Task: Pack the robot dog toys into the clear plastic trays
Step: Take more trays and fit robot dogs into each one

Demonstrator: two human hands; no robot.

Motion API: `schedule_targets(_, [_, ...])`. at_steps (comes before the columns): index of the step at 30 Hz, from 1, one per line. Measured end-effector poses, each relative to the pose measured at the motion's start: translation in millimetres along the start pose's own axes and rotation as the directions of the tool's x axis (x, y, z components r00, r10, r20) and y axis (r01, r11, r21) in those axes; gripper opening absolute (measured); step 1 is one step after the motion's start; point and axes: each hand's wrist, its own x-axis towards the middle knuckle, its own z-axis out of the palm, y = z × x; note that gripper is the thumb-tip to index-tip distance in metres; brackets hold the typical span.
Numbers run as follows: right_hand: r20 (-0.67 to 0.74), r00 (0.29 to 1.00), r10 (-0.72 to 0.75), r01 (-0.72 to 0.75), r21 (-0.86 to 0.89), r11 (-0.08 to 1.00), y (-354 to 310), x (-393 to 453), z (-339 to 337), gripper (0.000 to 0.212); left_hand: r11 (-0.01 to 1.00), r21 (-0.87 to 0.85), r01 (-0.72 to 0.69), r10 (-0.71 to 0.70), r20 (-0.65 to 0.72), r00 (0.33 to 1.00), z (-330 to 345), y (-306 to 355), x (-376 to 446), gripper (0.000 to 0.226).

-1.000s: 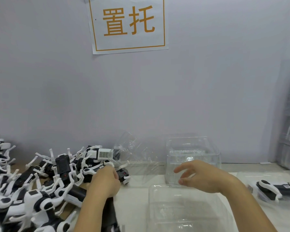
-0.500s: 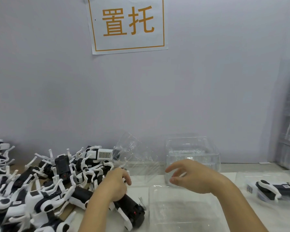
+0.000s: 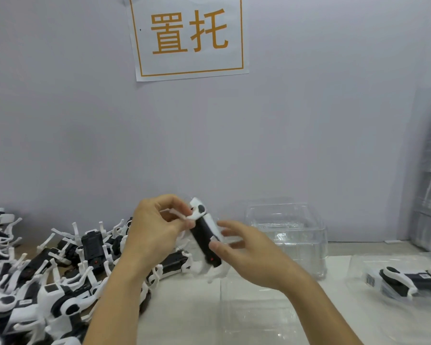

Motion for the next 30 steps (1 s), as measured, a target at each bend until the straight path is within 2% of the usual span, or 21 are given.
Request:
schedule_targets(2, [-0.113, 0.991, -0.069, 0.076, 0.054, 0.996, -2, 2, 7, 0.028, 0.983, -0.176, -0.042, 0.050, 0.039, 0.998, 9, 6, -3, 0.030])
schedule_targets(5, [-0.314, 0.942, -0.115, 0.143, 0.067, 0.987, -1, 3, 7, 0.023, 0.948, -0.308, -0.077, 0.114, 0.103, 0.988, 18, 6, -3, 0.034])
schedule_targets(9, [-0.395, 0.918, -0.040, 0.085, 0.097, 0.992, 11, 4, -8, 0.019, 0.896, -0.442, -0.045, 0.137, 0.179, 0.974, 24, -4, 0, 0.021])
schedule_targets(11, [-0.453, 0.891, 0.031, 0.037, 0.139, 0.990, 19, 4, -21, 0.012, 0.914, -0.405, 0.008, 0.057, 0.150, 0.987, 30, -13, 2, 0.012])
schedule_targets(13, [-0.492, 0.865, 0.092, 0.007, 0.196, 0.981, 27, 1, -36, 0.006, 0.964, -0.250, 0.089, -0.044, 0.181, 0.983, 38, -22, 1, 0.005])
schedule_targets(15, [-0.479, 0.865, 0.151, -0.006, 0.290, 0.957, 32, -4, -50, 0.008, 0.991, 0.011, 0.136, -0.131, 0.348, 0.928, 49, -35, -3, 0.009])
schedule_targets(17, [-0.452, 0.869, 0.203, -0.018, 0.380, 0.925, 36, -8, -60, 0.011, 0.965, 0.242, 0.099, -0.222, 0.554, 0.803, 66, -53, -13, 0.033])
schedule_targets(18, [-0.448, 0.867, 0.220, -0.020, 0.408, 0.913, 38, -10, -64, 0.012, 0.950, 0.300, 0.085, -0.261, 0.614, 0.745, 75, -61, -20, 0.040])
schedule_targets(19, [-0.446, 0.864, 0.232, -0.019, 0.432, 0.902, 40, -11, -68, 0.013, 0.947, 0.309, 0.093, -0.279, 0.640, 0.716, 84, -68, -25, 0.040])
schedule_targets(22, [-0.450, 0.860, 0.241, 0.005, 0.480, 0.877, 43, -13, -72, 0.014, 0.953, 0.149, 0.265, -0.301, 0.594, 0.746, 95, -81, -32, 0.022])
schedule_targets(26, [-0.405, 0.887, 0.223, 0.014, 0.505, 0.863, 43, -16, -76, 0.016, 0.904, -0.040, 0.427, -0.367, 0.442, 0.818, 87, -91, -28, 0.023])
schedule_targets(30, [-0.217, 0.966, 0.139, -0.068, 0.305, 0.950, 37, -20, -74, 0.031, 0.836, -0.156, 0.526, -0.431, 0.408, 0.805, 83, -100, -28, 0.021])
